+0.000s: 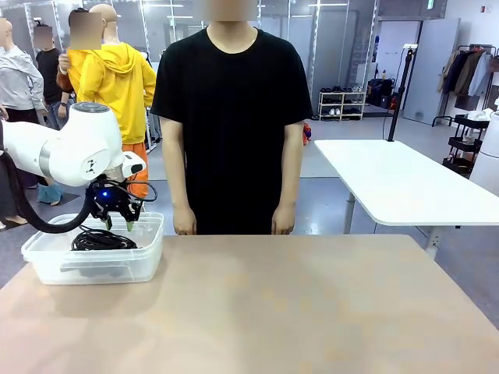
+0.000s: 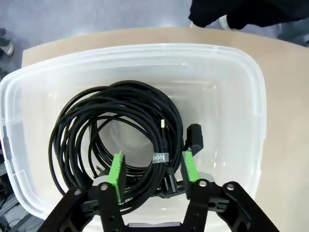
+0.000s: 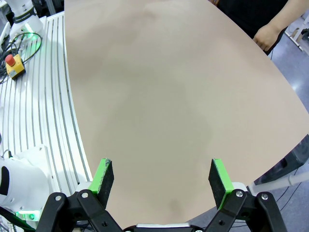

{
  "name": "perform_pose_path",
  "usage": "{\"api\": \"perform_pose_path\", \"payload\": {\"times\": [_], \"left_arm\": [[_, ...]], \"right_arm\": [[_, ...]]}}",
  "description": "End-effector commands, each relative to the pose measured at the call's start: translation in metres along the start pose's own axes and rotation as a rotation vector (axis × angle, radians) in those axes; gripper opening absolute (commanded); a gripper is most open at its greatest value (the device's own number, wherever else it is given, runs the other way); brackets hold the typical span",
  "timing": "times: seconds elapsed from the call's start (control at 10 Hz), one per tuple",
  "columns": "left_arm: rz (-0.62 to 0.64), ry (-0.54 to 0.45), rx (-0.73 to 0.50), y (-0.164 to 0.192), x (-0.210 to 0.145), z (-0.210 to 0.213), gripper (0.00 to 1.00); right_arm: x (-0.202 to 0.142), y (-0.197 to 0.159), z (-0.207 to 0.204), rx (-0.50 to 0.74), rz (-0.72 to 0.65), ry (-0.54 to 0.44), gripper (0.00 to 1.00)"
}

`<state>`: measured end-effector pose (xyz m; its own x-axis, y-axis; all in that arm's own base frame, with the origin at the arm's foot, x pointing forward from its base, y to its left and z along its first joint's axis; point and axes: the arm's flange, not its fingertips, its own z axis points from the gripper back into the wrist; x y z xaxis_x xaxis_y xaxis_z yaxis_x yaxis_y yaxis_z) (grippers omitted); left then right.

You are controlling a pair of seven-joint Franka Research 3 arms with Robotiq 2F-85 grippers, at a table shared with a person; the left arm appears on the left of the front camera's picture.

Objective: Organize and store the cables.
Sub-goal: Place the USB Extension Cable into the Organizing box.

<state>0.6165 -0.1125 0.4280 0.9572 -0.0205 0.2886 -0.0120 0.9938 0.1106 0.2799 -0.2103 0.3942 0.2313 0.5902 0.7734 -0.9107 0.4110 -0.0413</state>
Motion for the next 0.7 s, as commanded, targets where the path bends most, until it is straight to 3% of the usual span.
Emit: {"api": "perform_pose_path", "payload": {"times": [0.0, 0.6], "left_arm": [[0.016, -0.007, 0.019, 0.0015, -0.0020, 0.0041, 0.98], [0.025, -0.020, 0.008, 0.0040, -0.0041, 0.0108, 1.00]], "right_arm": [[0.0014, -0.0016, -0.0005, -0.008, -0.009, -0.007, 1.00], [0.0014, -0.0016, -0.0005, -0.008, -0.009, -0.007, 1.00]]}}
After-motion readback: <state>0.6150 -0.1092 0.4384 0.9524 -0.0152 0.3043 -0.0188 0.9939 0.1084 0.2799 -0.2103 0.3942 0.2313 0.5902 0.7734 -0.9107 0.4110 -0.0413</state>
